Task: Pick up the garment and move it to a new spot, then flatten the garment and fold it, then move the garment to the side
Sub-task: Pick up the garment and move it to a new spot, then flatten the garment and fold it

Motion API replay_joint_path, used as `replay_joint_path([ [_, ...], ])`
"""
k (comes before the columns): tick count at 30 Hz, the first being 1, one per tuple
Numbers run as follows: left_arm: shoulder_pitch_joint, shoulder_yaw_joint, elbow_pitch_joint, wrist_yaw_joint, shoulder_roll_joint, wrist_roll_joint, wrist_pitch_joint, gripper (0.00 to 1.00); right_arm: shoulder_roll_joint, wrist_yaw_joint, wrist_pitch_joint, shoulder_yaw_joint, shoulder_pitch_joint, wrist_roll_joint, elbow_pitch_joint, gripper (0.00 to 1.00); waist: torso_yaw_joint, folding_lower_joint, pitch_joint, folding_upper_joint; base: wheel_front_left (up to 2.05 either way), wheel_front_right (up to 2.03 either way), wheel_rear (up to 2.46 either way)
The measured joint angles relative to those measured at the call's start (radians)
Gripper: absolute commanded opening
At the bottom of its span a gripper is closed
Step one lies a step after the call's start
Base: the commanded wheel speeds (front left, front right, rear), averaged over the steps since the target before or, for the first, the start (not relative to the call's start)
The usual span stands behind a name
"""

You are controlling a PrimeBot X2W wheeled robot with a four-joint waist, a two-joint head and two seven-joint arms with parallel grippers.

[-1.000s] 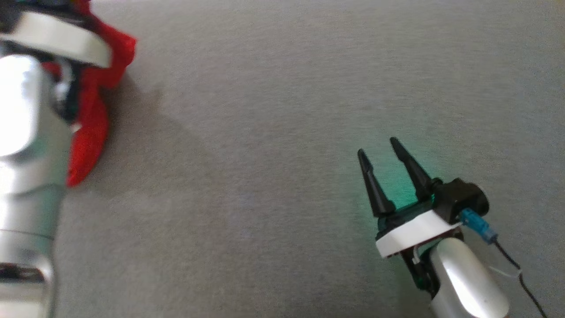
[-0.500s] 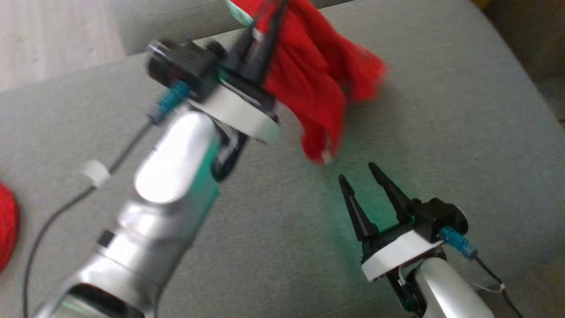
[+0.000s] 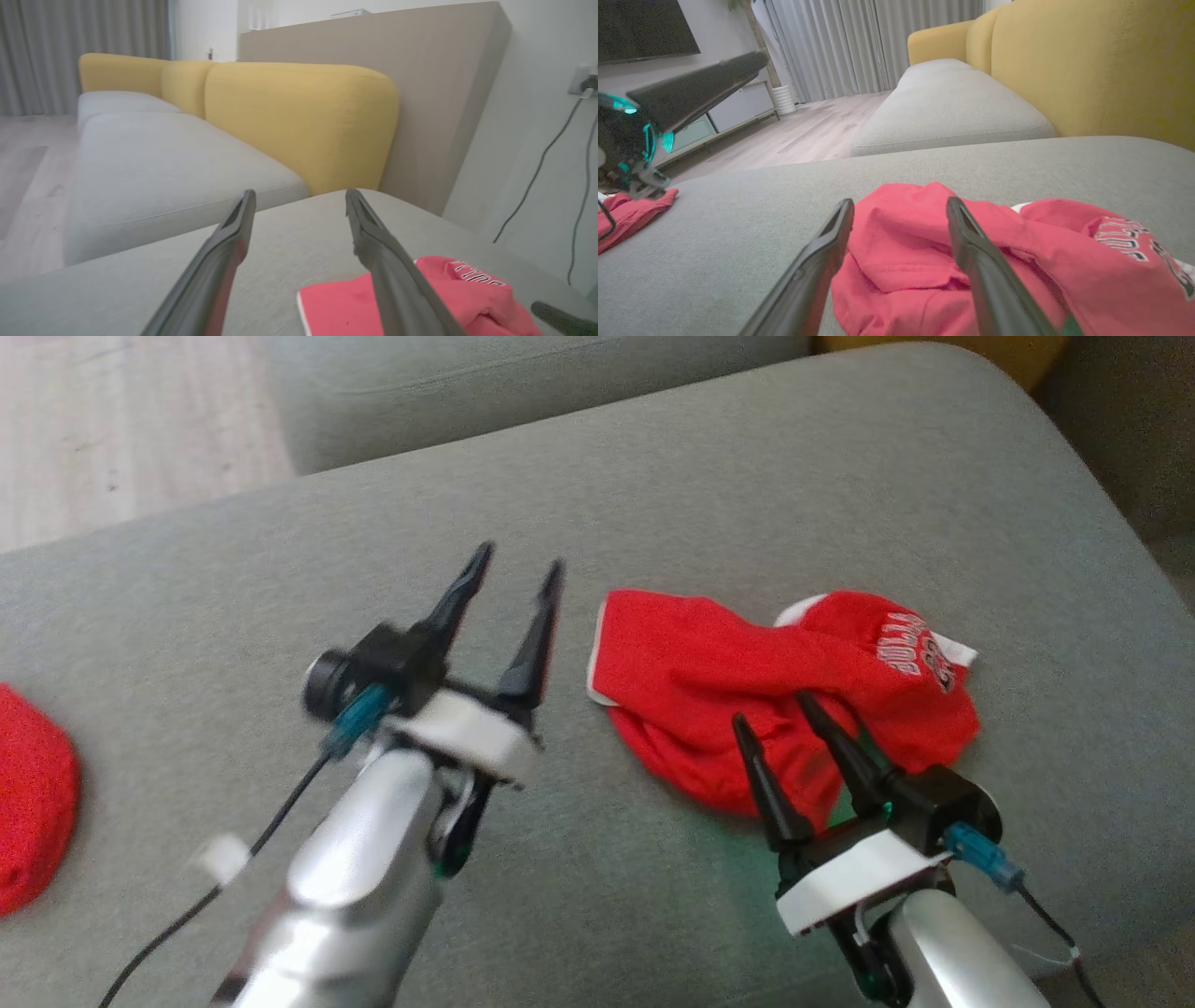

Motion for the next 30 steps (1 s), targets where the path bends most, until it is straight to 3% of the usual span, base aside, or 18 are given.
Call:
replay_joint_path([
  [6, 0.212, 0.143, -0.111, 0.052, 0.056, 0.071, -0.001, 1.00, 0.002, 0.000, 0.000, -0.040, 0.010, -0.005, 0.001, 1.00, 0.081, 0.0000, -0.018, 0.0000, 0.00, 0.00, 0.00],
  [9, 0.337, 0.233, -0.172, 0.069, 0.057, 0.088, -0.001, 1.00, 0.004, 0.000, 0.000, -0.060, 0.033, -0.012, 0.005, 1.00, 0.121, -0.0001, -0.032, 0.0000, 0.00, 0.00, 0.00],
  [19, 0.614, 0.449, -0.318, 0.040, 0.013, 0.177, -0.001, 1.00, 0.007, 0.000, 0.001, -0.127, 0.083, -0.037, 0.025, 1.00, 0.217, -0.0002, -0.081, 0.0000, 0.00, 0.00, 0.00],
  [30, 0.679, 0.482, -0.327, -0.002, -0.009, 0.205, -0.001, 1.00, 0.009, 0.000, 0.001, -0.149, 0.088, -0.056, 0.055, 1.00, 0.231, -0.0002, -0.076, 0.0000, 0.00, 0.00, 0.00],
])
